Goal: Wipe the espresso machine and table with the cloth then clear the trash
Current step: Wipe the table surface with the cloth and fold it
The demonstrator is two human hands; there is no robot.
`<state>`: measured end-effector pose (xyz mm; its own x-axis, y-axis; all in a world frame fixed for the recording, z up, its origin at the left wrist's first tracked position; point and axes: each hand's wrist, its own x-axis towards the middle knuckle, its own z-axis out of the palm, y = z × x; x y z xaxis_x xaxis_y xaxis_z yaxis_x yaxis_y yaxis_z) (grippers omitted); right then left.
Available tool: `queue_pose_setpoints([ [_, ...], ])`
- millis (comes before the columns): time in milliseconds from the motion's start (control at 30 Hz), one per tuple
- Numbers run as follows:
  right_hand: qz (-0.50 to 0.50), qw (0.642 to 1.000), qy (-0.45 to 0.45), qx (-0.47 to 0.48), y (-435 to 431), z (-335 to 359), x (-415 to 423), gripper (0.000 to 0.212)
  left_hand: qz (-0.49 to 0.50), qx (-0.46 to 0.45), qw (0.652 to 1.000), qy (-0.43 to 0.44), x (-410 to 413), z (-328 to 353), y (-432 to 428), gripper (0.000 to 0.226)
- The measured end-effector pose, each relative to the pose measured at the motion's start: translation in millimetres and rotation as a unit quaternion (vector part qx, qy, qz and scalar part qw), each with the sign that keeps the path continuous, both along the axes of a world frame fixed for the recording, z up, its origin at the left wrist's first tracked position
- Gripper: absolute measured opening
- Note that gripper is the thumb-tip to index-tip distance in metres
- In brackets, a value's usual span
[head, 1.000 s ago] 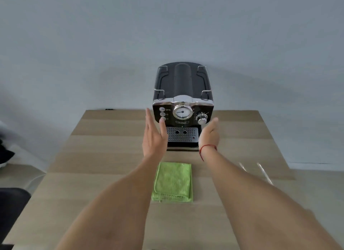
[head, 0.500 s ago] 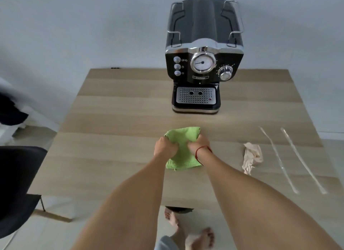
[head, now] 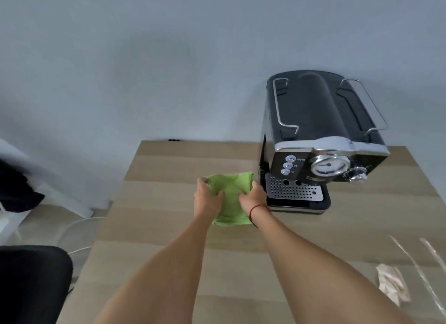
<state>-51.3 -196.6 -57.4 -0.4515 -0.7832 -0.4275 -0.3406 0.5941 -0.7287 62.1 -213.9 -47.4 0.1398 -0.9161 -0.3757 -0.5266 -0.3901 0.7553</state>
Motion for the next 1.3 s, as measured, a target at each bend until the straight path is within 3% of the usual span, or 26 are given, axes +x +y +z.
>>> queue_pose_setpoints([
  [233, -0.085, 0.994, 0.05, -0.041, -106.3, -5.3, -12.2, 0.043, -0.047, -0.037, 0.996, 0.059, -20.6, -11.5, -115.3, 0.049],
  [333, -0.077, 0.987, 0.117, -0.074, -130.0, -15.3, -15.2, 0.053, -0.08, -0.028, 0.995, 0.051, -25.7, -26.0, -144.7, 0.047],
  [467, -0.001, 0.969, 0.231, -0.084, -137.7, -39.3, 0.6, 0.061, -0.111, -0.034, 0.988, -0.097, 5.2, -53.4, -153.0, 0.046],
  [567, 0.093, 0.96, 0.262, -0.038, -155.3, -52.6, 2.9, 0.077, -0.134, -0.084, 0.96, -0.231, 40.5, -77.4, -160.2, 0.041],
  [667, 0.168, 0.948, 0.265, 0.046, -175.2, -65.7, -10.8, 0.103, -0.166, -0.077, 0.942, -0.283, 60.3, -103.6, -165.6, 0.049],
  [733, 0.203, 0.928, 0.301, 0.087, -179.2, -81.9, -16.7, 0.108, -0.168, -0.105, 0.932, -0.303, 62.4, -116.9, -161.8, 0.051],
  [900, 0.158, 0.912, 0.378, -0.013, -168.6, -112.1, -9.8, 0.059, -0.148, -0.137, 0.927, -0.316, 60.8, -127.1, -159.5, 0.052],
  [967, 0.153, 0.913, 0.375, -0.051, -150.6, -115.1, -6.4, 0.053, -0.155, -0.129, 0.927, -0.317, 61.6, -127.3, -157.7, 0.052],
  [1167, 0.183, 0.925, 0.318, -0.1, -71.5, -110.1, 17.8, 0.049, -0.159, -0.118, 0.928, -0.315, 60.5, -120.4, -153.2, 0.053],
  [1300, 0.046, 0.956, 0.167, -0.238, -108.2, -77.7, -11.0, 0.039, -0.151, -0.126, 0.929, -0.314, 58.9, -119.8, -154.0, 0.052],
])
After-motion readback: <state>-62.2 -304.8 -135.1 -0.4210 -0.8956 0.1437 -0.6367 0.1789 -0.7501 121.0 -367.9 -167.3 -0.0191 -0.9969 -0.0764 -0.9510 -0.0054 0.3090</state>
